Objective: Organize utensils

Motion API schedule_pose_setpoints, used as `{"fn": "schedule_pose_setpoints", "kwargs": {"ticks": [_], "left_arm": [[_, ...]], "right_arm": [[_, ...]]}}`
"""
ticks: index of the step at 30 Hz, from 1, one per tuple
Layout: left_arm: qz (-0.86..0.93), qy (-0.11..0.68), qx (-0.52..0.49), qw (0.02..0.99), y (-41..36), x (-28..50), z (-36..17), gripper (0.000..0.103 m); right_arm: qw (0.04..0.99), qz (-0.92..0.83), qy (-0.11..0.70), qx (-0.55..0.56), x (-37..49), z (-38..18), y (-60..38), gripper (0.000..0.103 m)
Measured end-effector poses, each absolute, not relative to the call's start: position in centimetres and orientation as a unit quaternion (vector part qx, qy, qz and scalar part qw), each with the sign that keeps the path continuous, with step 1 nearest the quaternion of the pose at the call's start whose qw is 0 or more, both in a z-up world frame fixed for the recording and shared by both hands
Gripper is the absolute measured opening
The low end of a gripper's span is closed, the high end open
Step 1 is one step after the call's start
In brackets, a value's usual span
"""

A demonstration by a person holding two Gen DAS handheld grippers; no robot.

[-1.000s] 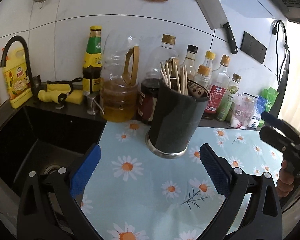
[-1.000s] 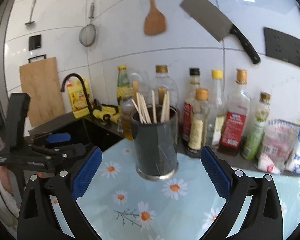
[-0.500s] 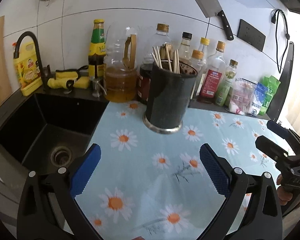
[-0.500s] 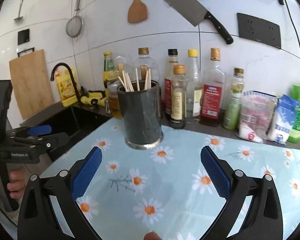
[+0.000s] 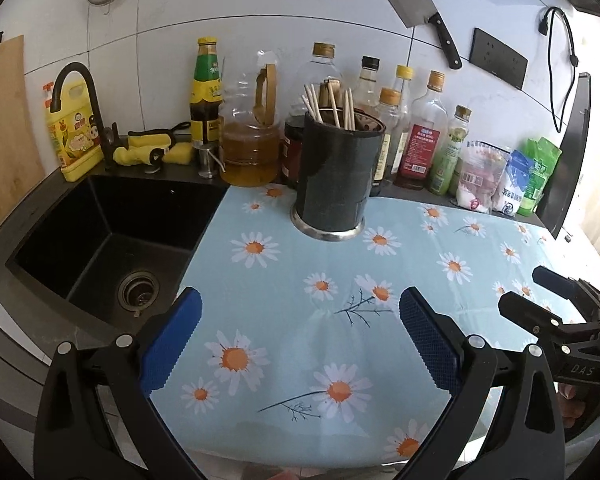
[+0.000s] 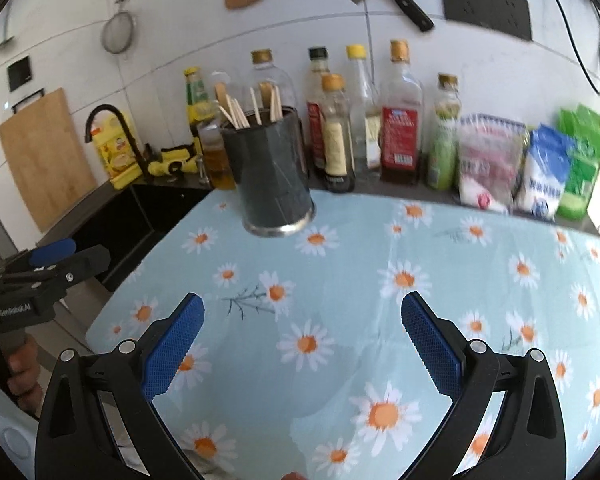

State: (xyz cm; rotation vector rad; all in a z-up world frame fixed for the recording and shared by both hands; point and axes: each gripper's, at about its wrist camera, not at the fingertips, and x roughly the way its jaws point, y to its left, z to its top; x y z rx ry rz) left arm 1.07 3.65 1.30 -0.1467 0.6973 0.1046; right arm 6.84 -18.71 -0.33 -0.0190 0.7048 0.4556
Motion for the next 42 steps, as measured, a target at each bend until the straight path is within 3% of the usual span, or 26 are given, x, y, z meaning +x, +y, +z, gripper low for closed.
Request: {"fn": "schedule_pose_setpoints", "kwargs": {"ticks": [42], "left_arm": [[0.058, 0.361, -0.081, 0.927, 1.9, 0.5, 1.6, 0.097]], "right_arm": [[0.913, 0.226, 0.335, -0.058, 6.4, 0.3, -19.5, 0.095]]}}
